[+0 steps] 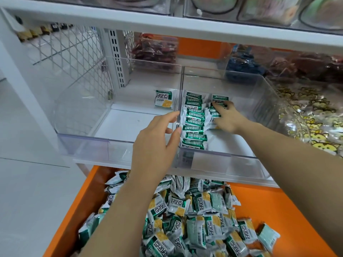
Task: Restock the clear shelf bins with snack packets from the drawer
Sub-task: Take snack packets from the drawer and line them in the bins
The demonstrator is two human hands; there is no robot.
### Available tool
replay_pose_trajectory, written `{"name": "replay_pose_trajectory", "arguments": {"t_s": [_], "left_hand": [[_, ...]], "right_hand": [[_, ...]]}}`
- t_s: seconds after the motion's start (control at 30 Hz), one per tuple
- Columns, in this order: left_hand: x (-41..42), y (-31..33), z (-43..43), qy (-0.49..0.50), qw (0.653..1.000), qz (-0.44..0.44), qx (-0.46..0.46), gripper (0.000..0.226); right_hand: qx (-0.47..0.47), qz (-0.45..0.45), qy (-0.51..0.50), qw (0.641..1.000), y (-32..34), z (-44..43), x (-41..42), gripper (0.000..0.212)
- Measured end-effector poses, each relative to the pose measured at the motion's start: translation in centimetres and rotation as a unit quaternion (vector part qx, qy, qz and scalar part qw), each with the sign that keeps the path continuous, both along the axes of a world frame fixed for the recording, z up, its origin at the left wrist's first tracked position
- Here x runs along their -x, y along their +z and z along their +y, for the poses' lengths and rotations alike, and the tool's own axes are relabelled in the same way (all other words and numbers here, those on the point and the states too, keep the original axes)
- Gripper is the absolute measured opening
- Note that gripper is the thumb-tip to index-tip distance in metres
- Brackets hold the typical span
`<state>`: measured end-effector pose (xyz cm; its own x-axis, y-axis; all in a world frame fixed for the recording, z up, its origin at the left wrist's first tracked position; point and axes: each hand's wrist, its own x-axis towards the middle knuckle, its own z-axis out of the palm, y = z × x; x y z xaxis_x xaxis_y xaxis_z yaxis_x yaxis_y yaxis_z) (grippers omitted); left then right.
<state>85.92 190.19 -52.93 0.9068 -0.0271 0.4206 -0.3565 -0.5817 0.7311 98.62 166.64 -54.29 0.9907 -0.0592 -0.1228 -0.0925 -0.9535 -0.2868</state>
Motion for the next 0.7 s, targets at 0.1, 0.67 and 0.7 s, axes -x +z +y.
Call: {"name": "replay_pose_trajectory", "arguments": {"t_s": [0.1,0.67,0.7], "left_hand": [[0.0,-0.1,0.0,0.003,1.0,-0.002,0.0,0.034],[0.0,-0.2,-0.1,0.009,1.0,-0.007,-0.013,0.036],[0.0,-0.2,-0.1,0.009,1.0,-0.007,-0.014,0.036]], "right_hand": [[-0.033,-0.04,-0.018,0.998,0.0,-0.1,0.3,0.076],[-0.138,-0.036,-0.092,0.985,0.7,-0.2,0.2,0.069],[-0.139,-0.042,-0.096,0.985,1.1,-0.3,0.1,0.074]]}}
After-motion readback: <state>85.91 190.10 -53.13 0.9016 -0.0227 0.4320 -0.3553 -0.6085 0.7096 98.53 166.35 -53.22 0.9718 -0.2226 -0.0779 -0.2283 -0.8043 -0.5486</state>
